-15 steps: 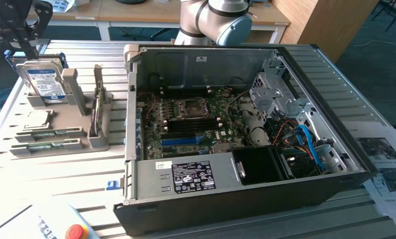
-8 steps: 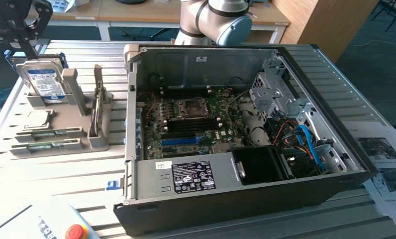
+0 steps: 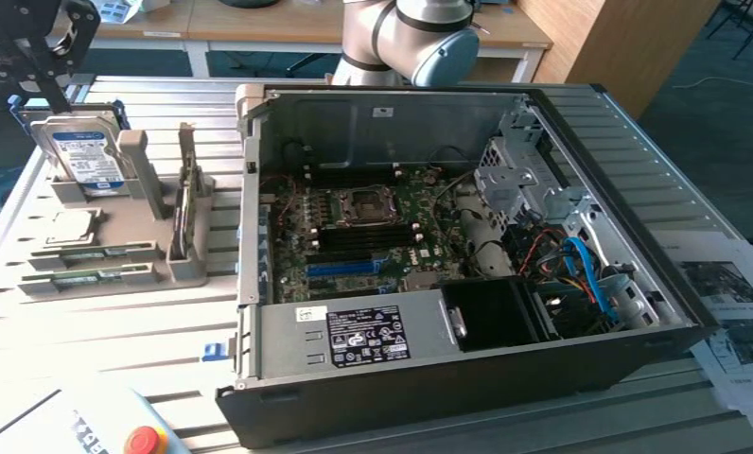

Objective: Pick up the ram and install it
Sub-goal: 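Pick up the ram and move it above insertion slot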

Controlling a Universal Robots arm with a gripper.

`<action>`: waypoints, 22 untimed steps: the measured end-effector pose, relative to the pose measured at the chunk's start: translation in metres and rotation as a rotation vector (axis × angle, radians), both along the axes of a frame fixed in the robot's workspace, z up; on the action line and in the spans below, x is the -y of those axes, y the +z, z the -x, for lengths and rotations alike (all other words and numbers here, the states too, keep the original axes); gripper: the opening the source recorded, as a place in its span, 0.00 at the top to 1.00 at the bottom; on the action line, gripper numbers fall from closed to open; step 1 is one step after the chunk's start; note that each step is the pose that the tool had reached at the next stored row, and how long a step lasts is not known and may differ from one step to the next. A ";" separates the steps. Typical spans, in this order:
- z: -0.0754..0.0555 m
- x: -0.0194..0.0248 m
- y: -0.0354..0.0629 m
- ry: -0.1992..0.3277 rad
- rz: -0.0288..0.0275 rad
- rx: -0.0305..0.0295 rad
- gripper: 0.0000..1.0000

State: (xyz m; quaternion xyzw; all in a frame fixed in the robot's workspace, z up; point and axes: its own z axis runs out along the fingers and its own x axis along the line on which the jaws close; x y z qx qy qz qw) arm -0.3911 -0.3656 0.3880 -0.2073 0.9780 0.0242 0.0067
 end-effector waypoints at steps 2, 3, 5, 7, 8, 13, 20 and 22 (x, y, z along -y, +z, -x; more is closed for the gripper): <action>0.000 0.0000 0.0000 0.023 0.0000 0.0000 0.90; 0.000 0.0000 0.0000 0.036 0.0001 0.0000 0.90; 0.000 0.0000 0.0000 0.059 0.0001 0.0000 0.90; 0.000 0.0000 0.0000 0.082 0.0000 0.0000 0.90; 0.000 0.0000 0.0000 0.094 0.0001 0.0000 0.90; 0.000 0.0000 0.0000 0.153 0.0001 -0.0001 0.90; 0.000 0.0000 0.0000 0.233 0.0000 -0.0001 0.90; 0.000 0.0000 0.0000 0.255 0.0001 -0.0002 0.90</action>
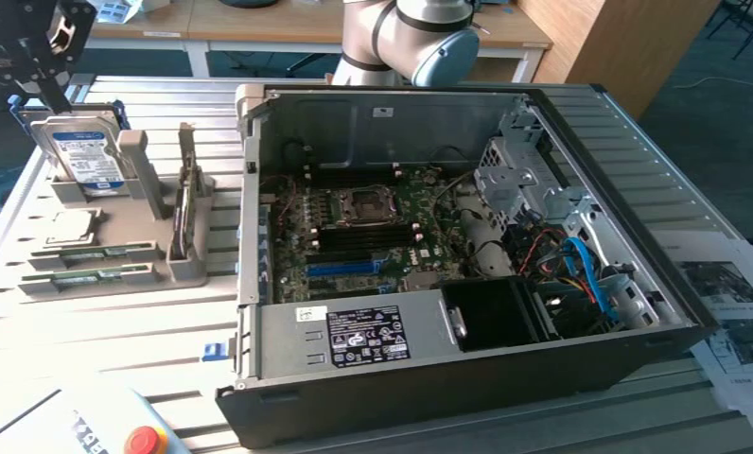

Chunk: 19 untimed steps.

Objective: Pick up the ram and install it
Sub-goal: 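Pick up the ram and move it above insertion slot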

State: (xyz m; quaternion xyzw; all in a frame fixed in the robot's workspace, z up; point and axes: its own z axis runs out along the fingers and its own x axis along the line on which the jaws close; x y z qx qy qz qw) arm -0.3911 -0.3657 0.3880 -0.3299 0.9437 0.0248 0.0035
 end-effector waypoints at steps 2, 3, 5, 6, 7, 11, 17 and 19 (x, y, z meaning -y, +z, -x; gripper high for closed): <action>0.000 0.0000 0.0000 0.022 0.0000 -0.0002 0.90; 0.000 0.0000 0.0000 0.033 0.0000 -0.0002 0.90; 0.000 0.0000 0.0000 0.055 0.0000 -0.0002 0.90; 0.000 0.0000 0.0000 0.066 0.0000 -0.0003 0.90; 0.000 0.0000 0.0000 0.077 0.0000 -0.0005 0.90; 0.000 0.0000 0.0000 0.120 0.0000 -0.0013 0.90; 0.000 0.0000 -0.0001 0.187 0.0000 -0.0026 0.90; 0.000 0.0000 0.0000 0.209 -0.0001 -0.0031 0.90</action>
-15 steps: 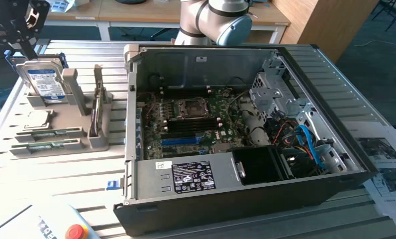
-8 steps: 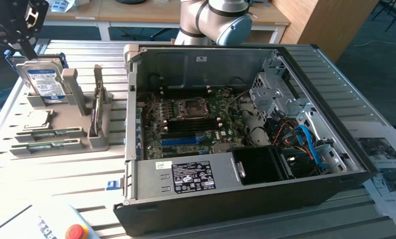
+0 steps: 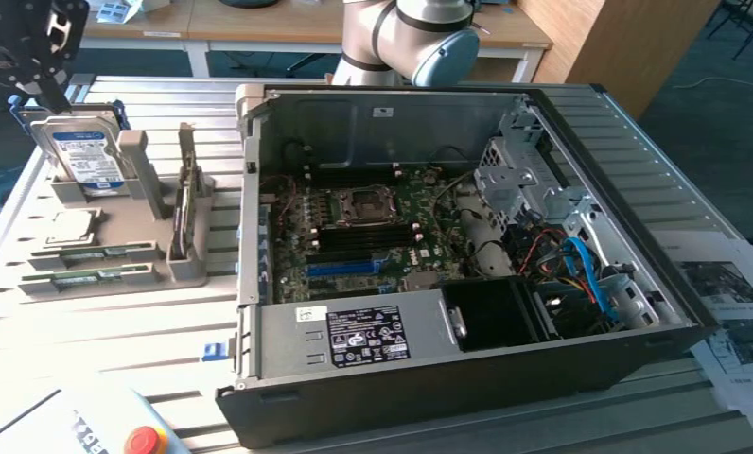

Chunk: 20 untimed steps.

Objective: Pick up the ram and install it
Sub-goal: 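Pick up the ram and move it above insertion slot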

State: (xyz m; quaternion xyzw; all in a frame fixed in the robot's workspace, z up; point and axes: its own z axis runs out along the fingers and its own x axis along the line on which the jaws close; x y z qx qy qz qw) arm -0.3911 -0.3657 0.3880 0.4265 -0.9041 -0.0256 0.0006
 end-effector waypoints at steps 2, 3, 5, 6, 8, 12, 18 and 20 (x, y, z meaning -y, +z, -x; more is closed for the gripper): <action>0.000 0.0000 0.0000 0.022 0.0000 -0.0004 0.90; 0.000 0.0000 0.0000 0.034 0.0000 -0.0007 0.90; 0.000 0.0000 0.0000 0.056 0.0000 -0.0010 0.90; 0.000 0.0000 0.0000 0.068 0.0000 -0.0012 0.90; 0.000 0.0000 -0.0001 0.091 0.0000 -0.0015 0.90; 0.000 0.0000 0.0000 0.139 0.0001 -0.0022 0.90; 0.000 0.0000 -0.0001 0.215 0.0000 -0.0033 0.90; 0.000 0.0000 -0.0001 0.240 0.0000 -0.0038 0.90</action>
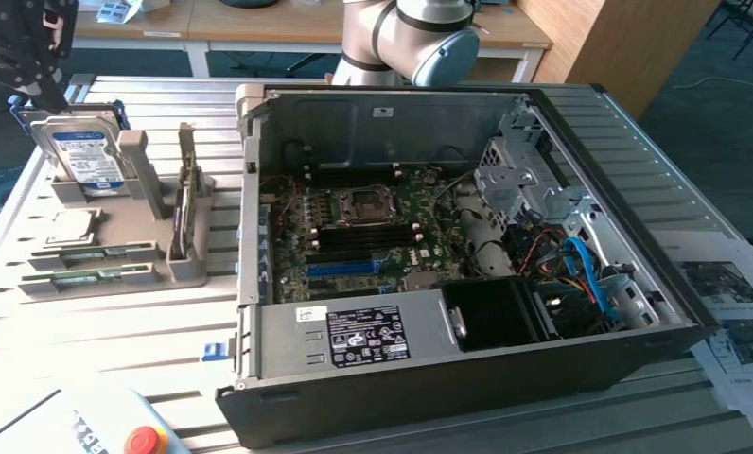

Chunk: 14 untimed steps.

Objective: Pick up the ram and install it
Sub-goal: 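Pick up the ram and move it above insertion slot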

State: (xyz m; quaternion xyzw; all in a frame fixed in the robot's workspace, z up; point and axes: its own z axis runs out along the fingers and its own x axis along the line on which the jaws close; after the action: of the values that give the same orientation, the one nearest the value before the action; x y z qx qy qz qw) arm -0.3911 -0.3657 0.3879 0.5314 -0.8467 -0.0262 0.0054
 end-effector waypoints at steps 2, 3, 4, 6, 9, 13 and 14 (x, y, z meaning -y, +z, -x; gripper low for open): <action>0.000 0.0000 0.0000 0.025 0.0000 -0.0005 0.90; 0.000 0.0000 0.0000 0.037 0.0000 -0.0007 0.90; 0.000 0.0000 0.0000 0.050 0.0000 -0.0010 0.90; 0.000 0.0000 0.0000 0.074 0.0000 -0.0015 0.90; 0.000 0.0000 -0.0001 0.112 0.0000 -0.0024 0.90; 0.000 0.0000 -0.0001 0.161 0.0001 -0.0034 0.90; 0.000 0.0000 -0.0001 0.173 0.0000 -0.0037 0.90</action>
State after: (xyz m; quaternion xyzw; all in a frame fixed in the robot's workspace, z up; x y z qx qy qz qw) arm -0.3910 -0.3657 0.3878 0.6024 -0.7977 -0.0266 0.0092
